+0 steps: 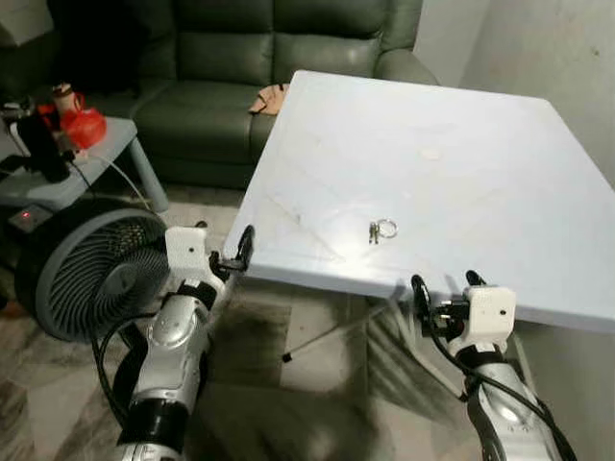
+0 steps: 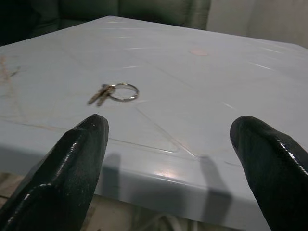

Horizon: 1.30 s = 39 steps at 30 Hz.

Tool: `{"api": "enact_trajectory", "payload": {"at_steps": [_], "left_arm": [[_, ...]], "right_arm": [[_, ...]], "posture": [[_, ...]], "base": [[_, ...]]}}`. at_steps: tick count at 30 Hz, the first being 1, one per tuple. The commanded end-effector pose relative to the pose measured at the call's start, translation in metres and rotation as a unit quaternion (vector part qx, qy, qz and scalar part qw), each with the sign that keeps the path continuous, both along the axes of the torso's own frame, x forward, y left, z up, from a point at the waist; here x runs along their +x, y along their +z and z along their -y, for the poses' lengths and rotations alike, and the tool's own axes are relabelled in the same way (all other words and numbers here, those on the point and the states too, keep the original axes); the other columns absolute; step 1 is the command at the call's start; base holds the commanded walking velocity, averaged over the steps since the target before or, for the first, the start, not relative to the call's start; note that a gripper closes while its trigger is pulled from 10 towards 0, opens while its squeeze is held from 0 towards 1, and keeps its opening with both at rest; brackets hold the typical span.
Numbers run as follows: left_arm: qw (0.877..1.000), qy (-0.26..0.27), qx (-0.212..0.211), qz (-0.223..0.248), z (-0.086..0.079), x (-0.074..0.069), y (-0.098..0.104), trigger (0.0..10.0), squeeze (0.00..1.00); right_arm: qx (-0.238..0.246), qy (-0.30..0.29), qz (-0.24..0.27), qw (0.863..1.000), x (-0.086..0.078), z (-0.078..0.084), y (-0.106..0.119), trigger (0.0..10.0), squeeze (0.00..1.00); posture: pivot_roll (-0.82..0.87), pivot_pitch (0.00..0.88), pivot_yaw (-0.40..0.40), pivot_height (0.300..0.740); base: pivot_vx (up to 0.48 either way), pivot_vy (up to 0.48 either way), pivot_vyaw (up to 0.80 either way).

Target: Hang keys on a hook

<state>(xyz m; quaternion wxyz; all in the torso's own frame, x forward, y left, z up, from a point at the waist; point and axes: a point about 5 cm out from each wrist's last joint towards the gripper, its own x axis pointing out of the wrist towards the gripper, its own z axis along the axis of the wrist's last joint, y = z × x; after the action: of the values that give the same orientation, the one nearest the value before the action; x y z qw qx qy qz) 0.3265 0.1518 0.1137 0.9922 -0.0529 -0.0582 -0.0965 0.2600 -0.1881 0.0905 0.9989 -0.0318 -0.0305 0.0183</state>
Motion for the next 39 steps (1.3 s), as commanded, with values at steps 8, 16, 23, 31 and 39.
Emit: {"api": "enact_trajectory", "payload": {"at_steps": [8, 16, 23, 31, 39], "left_arm": [[1.0, 0.0, 0.001, -0.007, -0.0015, 0.001, 0.0006, 10.0, 0.0], [1.0, -0.002, 0.0, -0.008, -0.0015, 0.0012, 0.0004, 10.0, 0.0], [1.0, -0.002, -0.001, -0.008, -0.0014, 0.002, 0.0013, 10.0, 0.0], [1.0, -0.005, 0.001, -0.009, -0.0005, 0.0031, 0.0018, 10.0, 0.0], [1.0, 0.006, 0.008, 0.0, 0.0, 0.003, 0.0033, 10.0, 0.0]], "right_arm": [[0.01, 0.007, 0.01, 1.0, -0.0013, 0.0008, 0.0056, 10.0, 0.0], [0.014, 0.013, 0.009, 1.0, -0.0014, -0.0017, 0.0054, 10.0, 0.0], [0.016, 0.018, 0.011, 1.0, -0.0013, -0.0031, 0.0056, 10.0, 0.0], [0.018, 0.019, 0.012, 1.0, -0.0026, -0.0037, 0.0059, 10.0, 0.0], [0.016, 0.021, 0.012, 1.0, -0.0022, -0.0032, 0.0064, 10.0, 0.0]], "posture": [[0.02, 0.055, -0.029, 0.74], [0.02, 0.06, -0.026, 0.74], [0.02, 0.063, -0.021, 0.74], [0.02, 0.065, -0.016, 0.74], [0.02, 0.065, -0.018, 0.74]], "base": [[0.0, 0.0, 0.0], [0.157, 0.0, 0.0], [0.365, 0.0, 0.0], [0.379, 0.0, 0.0], [0.263, 0.0, 0.0]]}}
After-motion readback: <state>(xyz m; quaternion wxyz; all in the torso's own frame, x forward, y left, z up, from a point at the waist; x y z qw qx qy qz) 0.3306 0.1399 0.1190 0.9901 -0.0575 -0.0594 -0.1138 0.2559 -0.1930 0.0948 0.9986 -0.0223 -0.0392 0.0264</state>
